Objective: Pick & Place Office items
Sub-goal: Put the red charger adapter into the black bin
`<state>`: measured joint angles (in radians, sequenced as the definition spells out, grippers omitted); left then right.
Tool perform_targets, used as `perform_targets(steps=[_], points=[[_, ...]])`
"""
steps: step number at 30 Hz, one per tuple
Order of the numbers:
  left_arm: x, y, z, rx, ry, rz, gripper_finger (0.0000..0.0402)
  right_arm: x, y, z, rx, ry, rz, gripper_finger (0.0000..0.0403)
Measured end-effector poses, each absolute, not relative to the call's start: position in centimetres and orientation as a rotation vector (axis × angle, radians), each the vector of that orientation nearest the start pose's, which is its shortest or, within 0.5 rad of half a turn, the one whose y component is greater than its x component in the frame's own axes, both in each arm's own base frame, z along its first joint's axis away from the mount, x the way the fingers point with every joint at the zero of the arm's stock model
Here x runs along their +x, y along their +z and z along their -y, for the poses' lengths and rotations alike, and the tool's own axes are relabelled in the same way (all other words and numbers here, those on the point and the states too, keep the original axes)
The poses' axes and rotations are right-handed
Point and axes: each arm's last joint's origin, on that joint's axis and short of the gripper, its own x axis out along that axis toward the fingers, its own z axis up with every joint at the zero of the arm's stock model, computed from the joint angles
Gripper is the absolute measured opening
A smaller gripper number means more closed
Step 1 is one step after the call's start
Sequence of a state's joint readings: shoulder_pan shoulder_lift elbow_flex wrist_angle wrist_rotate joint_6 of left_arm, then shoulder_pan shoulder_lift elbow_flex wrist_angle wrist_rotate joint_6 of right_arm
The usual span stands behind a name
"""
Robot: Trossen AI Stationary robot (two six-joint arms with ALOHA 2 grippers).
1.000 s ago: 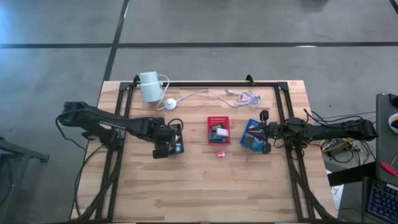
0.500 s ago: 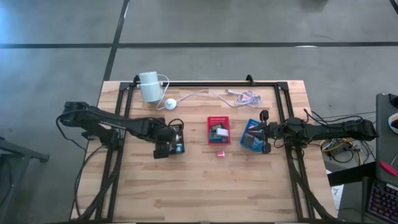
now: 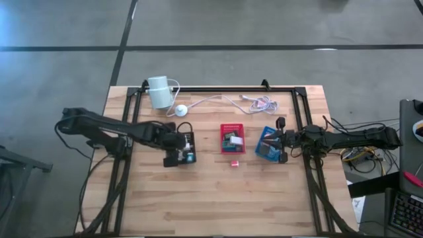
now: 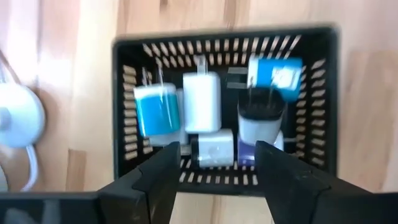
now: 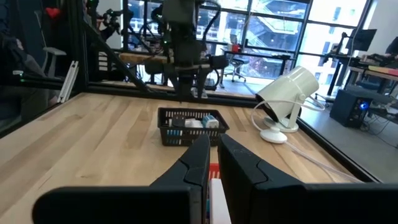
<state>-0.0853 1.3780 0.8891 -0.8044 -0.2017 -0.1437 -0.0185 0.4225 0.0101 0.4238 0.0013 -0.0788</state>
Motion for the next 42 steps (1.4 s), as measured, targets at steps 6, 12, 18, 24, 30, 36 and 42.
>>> perform_targets(steps=[6, 12, 18, 24, 30, 36, 42], points=[[23.1, 23.4, 1.7, 0.054, 0.127, -1.087, 0.0202, 12.4, 17.0, 0.2, -0.065, -0.020, 0.010, 0.0028], [20.8, 26.0, 1.9, 0.037, -0.066, -0.861, 0.0162, 12.4, 17.0, 0.2, -0.063, -0.020, 0.010, 0.0028], [18.6, 26.7, 1.7, 0.057, -0.101, -0.598, 0.0104, 12.4, 16.9, 0.2, -0.059, -0.020, 0.010, 0.0028], [16.6, 25.5, 1.6, 0.051, -0.103, -0.389, 0.0061, 12.4, 17.0, 0.2, -0.055, -0.020, 0.011, 0.0028], [15.0, 23.6, 1.4, 0.030, -0.099, -0.254, 0.0019, 12.5, 16.9, 0.2, -0.052, -0.020, 0.009, 0.0028], [13.9, 21.8, 1.3, 0.012, -0.097, -0.173, 0.0007, 12.5, 16.9, 0.2, -0.059, -0.022, 0.006, 0.0028], [13.7, 19.9, 1.2, -0.014, -0.076, -0.123, 0.0007, 12.5, 16.9, 0.3, -0.061, -0.046, 0.004, 0.0028]])
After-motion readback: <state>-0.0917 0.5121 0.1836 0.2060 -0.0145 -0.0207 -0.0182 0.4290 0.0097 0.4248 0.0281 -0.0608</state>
